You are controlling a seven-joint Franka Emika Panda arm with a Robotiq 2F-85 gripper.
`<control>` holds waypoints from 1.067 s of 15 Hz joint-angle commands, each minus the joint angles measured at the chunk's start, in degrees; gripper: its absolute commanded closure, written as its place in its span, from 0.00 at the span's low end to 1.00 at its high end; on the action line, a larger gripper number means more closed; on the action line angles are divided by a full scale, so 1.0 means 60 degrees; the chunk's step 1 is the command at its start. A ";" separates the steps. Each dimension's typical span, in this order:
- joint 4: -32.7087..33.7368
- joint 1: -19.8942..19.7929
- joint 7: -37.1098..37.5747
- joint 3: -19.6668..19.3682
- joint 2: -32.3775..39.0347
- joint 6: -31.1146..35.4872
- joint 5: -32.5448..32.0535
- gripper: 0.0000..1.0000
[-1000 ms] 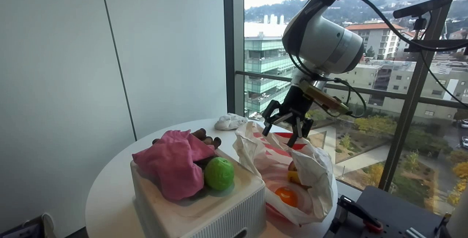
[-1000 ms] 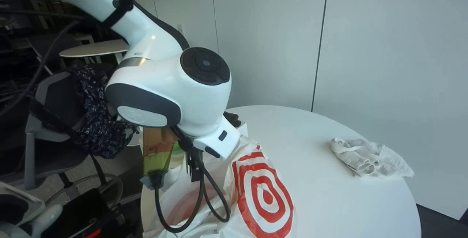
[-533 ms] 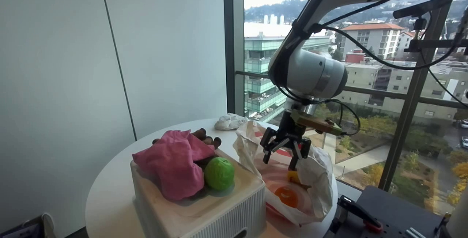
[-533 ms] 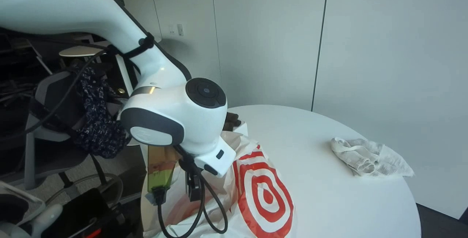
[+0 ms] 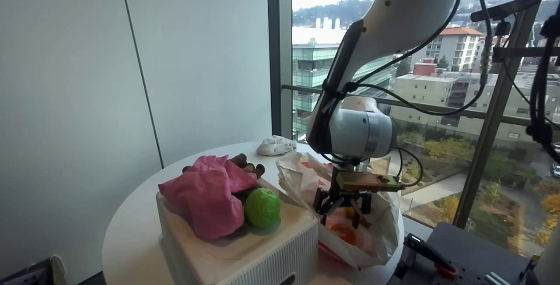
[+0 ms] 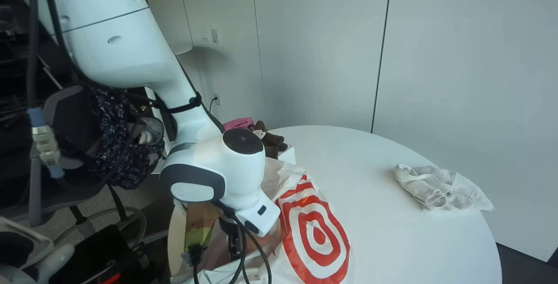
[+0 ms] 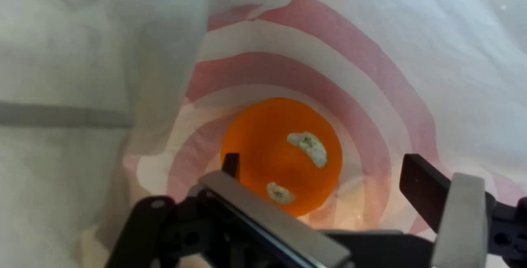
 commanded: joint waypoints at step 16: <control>-0.0750 0.3473 0.5385 -0.3117 -0.0150 0.0906 -0.5934 0.45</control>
